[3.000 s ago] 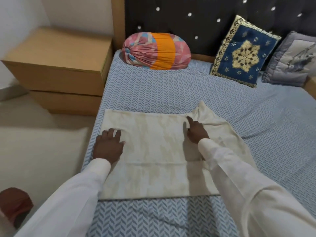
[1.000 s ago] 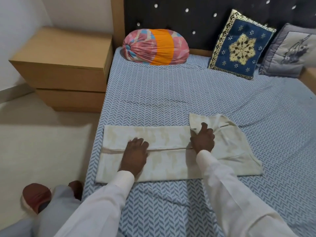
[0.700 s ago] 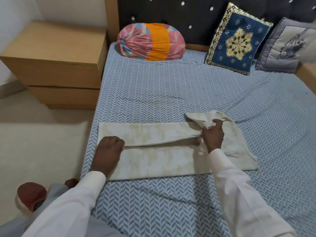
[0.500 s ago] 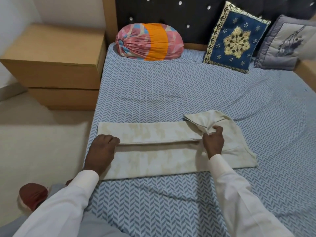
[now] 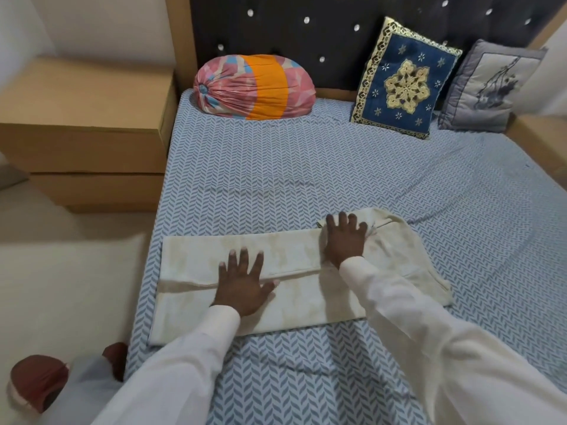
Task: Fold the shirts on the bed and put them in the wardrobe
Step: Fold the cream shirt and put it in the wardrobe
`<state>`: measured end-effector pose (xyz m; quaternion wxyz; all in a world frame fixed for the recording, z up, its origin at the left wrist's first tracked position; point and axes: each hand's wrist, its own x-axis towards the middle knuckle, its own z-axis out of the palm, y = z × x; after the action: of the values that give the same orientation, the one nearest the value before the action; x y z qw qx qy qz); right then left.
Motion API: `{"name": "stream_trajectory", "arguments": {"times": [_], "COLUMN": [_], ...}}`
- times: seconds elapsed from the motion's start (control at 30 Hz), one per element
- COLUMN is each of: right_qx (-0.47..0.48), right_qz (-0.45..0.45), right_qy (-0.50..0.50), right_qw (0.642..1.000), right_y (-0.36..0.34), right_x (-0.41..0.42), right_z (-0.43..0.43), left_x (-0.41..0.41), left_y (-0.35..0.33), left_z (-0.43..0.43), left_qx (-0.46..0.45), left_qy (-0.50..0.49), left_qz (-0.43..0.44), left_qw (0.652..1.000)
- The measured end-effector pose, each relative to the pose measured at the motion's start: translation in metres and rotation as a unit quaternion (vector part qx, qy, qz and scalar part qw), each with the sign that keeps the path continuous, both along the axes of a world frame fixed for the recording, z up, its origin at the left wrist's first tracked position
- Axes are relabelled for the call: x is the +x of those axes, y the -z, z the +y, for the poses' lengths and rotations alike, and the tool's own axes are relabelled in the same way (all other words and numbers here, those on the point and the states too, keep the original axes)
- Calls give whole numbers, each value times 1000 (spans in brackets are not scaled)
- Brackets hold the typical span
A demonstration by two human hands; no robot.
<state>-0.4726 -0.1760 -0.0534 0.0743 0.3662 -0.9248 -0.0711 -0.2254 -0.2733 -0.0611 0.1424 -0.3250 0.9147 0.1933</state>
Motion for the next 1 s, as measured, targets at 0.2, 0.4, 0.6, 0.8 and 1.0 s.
{"name": "stream_trajectory", "arguments": {"times": [0.2, 0.4, 0.6, 0.8, 1.0], "right_qx": [39, -648, -473, -15, -145], "right_qz": [-55, -227, -158, -19, -167], "right_qy": [8, 347, 137, -34, 109], "right_qw": [998, 639, 856, 999, 969], "right_y": [0, -42, -9, 3, -29], "right_x": [-22, -32, 8, -9, -34], "right_z": [-7, 58, 75, 19, 17], "left_x": [-1, -2, -3, -3, -4], "left_y": [7, 12, 10, 6, 9], "left_z": [2, 3, 4, 5, 3], "left_qx": [17, 9, 11, 19, 21], "left_qy": [4, 7, 13, 10, 5], "left_qz": [-76, -69, -78, -90, -86], "left_qw": [997, 998, 997, 996, 996]}}
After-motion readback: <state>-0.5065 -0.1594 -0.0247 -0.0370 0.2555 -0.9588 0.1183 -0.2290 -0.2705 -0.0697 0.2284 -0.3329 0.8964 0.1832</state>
